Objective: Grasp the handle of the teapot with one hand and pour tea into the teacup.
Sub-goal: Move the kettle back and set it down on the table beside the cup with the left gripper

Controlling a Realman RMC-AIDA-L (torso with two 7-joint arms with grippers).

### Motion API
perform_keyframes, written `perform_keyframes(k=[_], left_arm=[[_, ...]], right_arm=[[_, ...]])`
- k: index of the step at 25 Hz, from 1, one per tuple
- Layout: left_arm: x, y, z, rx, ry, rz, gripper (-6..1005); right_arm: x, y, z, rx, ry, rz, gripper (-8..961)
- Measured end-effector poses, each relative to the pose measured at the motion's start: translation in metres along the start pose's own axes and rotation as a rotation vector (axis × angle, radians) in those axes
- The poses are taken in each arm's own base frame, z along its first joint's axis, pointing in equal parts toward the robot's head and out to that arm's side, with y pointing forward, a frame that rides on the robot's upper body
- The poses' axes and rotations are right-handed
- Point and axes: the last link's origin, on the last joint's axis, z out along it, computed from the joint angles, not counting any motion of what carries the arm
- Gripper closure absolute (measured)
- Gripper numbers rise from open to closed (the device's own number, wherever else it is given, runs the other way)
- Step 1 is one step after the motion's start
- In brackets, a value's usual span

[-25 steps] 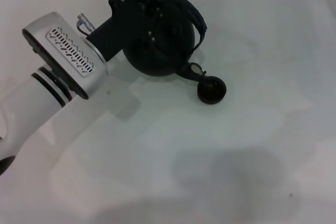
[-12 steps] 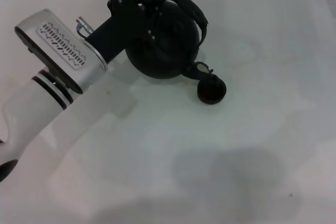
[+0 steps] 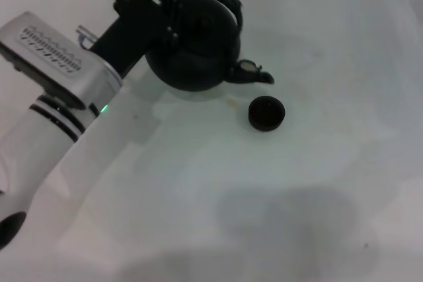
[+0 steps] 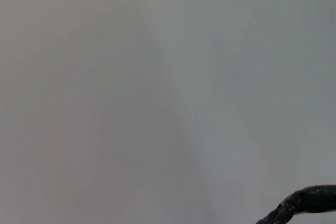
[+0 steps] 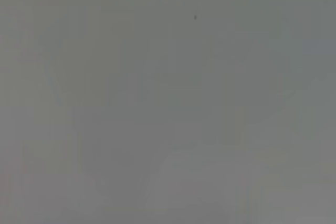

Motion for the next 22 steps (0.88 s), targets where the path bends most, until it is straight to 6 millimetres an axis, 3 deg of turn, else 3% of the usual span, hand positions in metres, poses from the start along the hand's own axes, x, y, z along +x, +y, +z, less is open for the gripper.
perform_keyframes(k=[6, 22], left_arm=[[-0.006, -0.003, -0.019, 0.119, -0.014, -0.099, 878], [-0.014, 0.023, -0.058, 0.202, -0.046, -0.251, 856]], right_arm=[[0.002, -0.002, -0.001, 0.005, 0.006, -0.001, 121], [-0.002, -0.005, 0.0, 0.012, 0.001, -0.015, 122]])
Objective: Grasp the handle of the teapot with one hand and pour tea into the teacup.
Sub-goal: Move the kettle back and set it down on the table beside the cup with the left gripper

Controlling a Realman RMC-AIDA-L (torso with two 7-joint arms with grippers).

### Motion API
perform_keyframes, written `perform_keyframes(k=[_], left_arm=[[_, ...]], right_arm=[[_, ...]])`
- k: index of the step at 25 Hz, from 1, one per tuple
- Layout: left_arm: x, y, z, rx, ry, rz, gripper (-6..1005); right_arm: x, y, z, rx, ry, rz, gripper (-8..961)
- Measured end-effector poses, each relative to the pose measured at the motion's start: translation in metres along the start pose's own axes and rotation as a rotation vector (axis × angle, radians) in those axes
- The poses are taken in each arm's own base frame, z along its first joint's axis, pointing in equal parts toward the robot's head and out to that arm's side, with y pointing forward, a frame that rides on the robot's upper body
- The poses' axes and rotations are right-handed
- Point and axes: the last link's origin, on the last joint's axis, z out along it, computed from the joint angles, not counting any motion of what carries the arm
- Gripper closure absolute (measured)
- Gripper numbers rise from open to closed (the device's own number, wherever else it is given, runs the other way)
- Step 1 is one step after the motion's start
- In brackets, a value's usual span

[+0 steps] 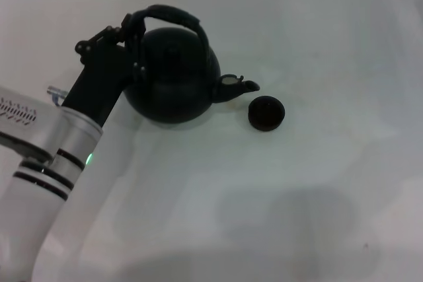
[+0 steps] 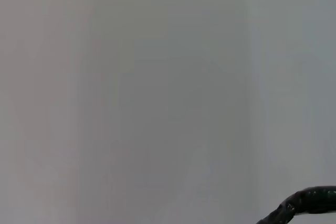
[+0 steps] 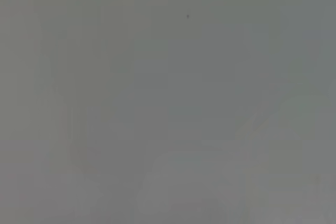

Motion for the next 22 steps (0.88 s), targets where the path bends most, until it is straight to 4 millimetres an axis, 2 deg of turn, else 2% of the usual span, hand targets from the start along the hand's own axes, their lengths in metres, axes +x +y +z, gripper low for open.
perform_keyframes(k=[8, 22], left_arm=[[-0.009, -0.001, -0.019, 0.039, -0.033, -0.026, 845], [-0.016, -0.004, -0.027, 0.027, -0.061, -0.043, 827]], right_arm=[[0.0, -0.001, 0.0, 0.003, -0.001, 0.0, 121], [0.001, -0.002, -0.002, 0.003, -0.006, 0.011, 122]])
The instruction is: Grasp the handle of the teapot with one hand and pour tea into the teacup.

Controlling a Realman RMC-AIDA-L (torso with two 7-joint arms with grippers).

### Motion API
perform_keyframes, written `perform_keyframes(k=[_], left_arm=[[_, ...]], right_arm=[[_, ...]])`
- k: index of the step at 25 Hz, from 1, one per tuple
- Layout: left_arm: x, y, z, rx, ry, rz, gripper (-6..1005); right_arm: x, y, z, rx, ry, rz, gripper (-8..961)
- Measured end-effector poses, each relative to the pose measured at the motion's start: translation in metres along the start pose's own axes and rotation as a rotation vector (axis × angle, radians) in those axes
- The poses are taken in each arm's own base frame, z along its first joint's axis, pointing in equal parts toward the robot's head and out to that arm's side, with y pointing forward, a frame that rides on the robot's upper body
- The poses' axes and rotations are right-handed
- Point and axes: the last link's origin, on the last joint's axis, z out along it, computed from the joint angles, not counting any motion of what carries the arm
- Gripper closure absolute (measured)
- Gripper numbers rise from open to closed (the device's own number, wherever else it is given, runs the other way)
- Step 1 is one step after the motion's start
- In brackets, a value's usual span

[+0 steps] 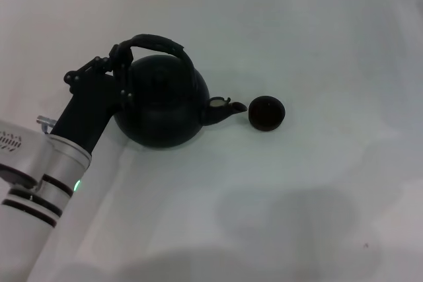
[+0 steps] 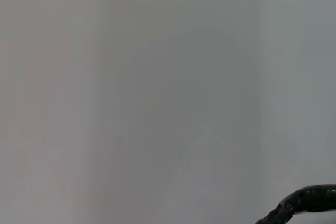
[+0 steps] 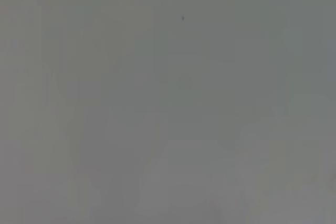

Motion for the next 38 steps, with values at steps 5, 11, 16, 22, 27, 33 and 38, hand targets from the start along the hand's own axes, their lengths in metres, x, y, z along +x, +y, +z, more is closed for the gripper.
perform_keyframes(k=[5, 11, 16, 22, 27, 33, 38], left_arm=[[-0.001, -0.003, -0.002, 0.0, -0.005, -0.031, 820], [0.0, -0.003, 0.001, -0.013, 0.0, -0.02, 812], [0.001, -0.001, 0.001, -0.041, 0.003, -0.003, 746], [0.001, -0.004, -0.007, -0.017, 0.024, -0.014, 620], [0.0, -0.008, -0.026, 0.021, 0.048, -0.028, 432], [-0.001, -0.015, -0.048, 0.082, 0.078, -0.077, 166], [0.002, -0.052, -0.079, 0.283, 0.153, -0.173, 106]], right_arm=[[-0.001, 0.0, 0.0, -0.004, -0.009, 0.001, 122], [-0.003, 0.001, 0.0, -0.006, -0.017, 0.0, 122], [-0.005, 0.0, 0.001, -0.007, -0.022, -0.002, 121], [-0.009, -0.002, 0.002, -0.004, -0.037, -0.008, 121], [-0.01, -0.001, 0.002, -0.004, -0.038, -0.008, 121], [-0.009, -0.003, 0.001, -0.001, -0.036, -0.008, 121], [-0.005, -0.001, 0.0, -0.002, -0.027, -0.001, 121]])
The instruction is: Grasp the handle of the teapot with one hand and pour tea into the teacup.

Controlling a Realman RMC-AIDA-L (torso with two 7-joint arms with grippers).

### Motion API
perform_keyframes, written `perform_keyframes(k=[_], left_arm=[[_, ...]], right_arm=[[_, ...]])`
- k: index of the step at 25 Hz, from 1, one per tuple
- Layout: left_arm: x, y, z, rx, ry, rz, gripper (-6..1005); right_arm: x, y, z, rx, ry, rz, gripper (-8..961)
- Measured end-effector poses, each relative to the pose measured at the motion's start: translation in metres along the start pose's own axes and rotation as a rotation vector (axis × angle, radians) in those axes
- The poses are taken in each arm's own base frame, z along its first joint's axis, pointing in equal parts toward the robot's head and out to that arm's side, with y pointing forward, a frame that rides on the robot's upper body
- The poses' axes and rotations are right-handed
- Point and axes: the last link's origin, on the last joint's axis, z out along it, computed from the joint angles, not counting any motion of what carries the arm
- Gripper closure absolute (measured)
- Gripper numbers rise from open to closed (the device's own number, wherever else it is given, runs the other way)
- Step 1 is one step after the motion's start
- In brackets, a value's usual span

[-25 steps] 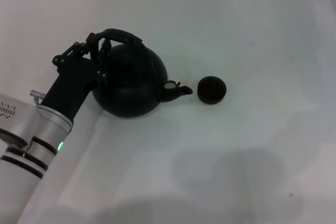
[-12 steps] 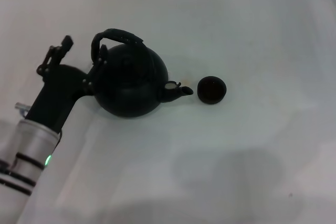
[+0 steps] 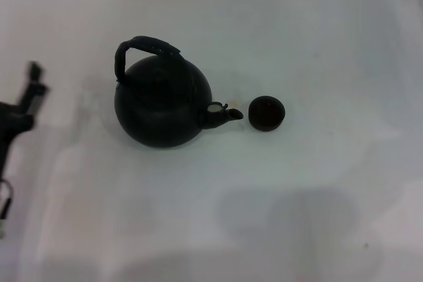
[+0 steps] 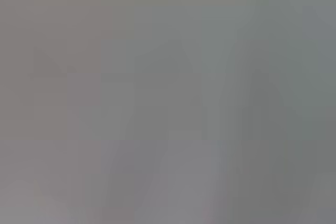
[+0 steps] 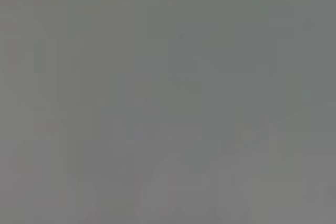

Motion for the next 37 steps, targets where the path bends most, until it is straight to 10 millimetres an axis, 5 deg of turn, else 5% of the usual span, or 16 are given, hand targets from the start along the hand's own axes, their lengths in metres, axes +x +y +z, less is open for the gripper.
perform_keyframes(k=[9, 26, 37], left_arm=[[0.013, -0.044, 0.016, 0.103, 0.051, -0.012, 106], [0.022, -0.065, 0.088, 0.21, 0.037, -0.002, 106], [0.034, -0.073, 0.108, 0.263, 0.088, -0.002, 106]], right_arm=[[0.009, 0.005, -0.004, -0.011, 0.013, 0.019, 122], [0.012, 0.009, -0.014, -0.045, -0.035, 0.087, 122], [0.009, 0.009, -0.011, -0.039, -0.044, 0.091, 122]])
